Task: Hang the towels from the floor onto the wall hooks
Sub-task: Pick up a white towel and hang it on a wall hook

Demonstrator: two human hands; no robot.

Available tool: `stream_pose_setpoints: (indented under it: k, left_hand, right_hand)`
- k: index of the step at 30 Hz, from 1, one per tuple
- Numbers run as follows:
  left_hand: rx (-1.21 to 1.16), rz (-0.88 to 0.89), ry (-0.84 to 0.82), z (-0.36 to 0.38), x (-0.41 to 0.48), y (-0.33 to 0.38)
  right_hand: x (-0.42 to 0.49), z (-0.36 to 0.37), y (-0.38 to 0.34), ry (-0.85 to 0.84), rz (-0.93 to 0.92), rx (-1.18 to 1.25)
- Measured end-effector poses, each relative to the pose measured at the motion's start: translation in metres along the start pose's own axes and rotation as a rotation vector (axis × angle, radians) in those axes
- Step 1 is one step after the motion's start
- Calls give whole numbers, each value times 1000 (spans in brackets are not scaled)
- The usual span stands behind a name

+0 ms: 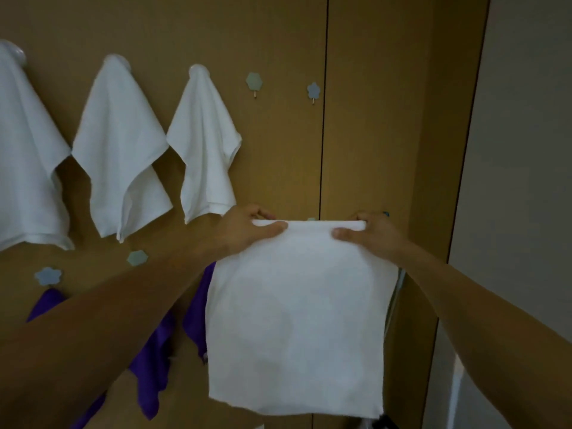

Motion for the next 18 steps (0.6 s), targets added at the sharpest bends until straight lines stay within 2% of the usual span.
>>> stream_pose_setpoints:
  k: [2,5,10,15,18]
  left_hand:
    - [-25,29,-38,-5,15,-4]
    - [-49,48,1,-12,36,-11]
    - [154,119,105,-23,77,-13]
    - [343,231,330,-33,126,4]
    - [330,238,395,-41,156,8]
  right_hand:
    - [14,6,-9,66,-61,39]
    - [36,12,-26,168,-128,-50]
    - [83,20,-52,325,-234,-148]
    - [135,24,-76,391,-242,115]
    - [163,21,-89,281,-265,299]
Point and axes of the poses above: each hand's wrist, its own x-axis towards the middle knuckle, its own z-axis out of the palm, y = z × x, the point moved 2 cm from there along x, towards the middle knuckle, and after that the axes turned 5 degrees about z, right-handed, at the moved point
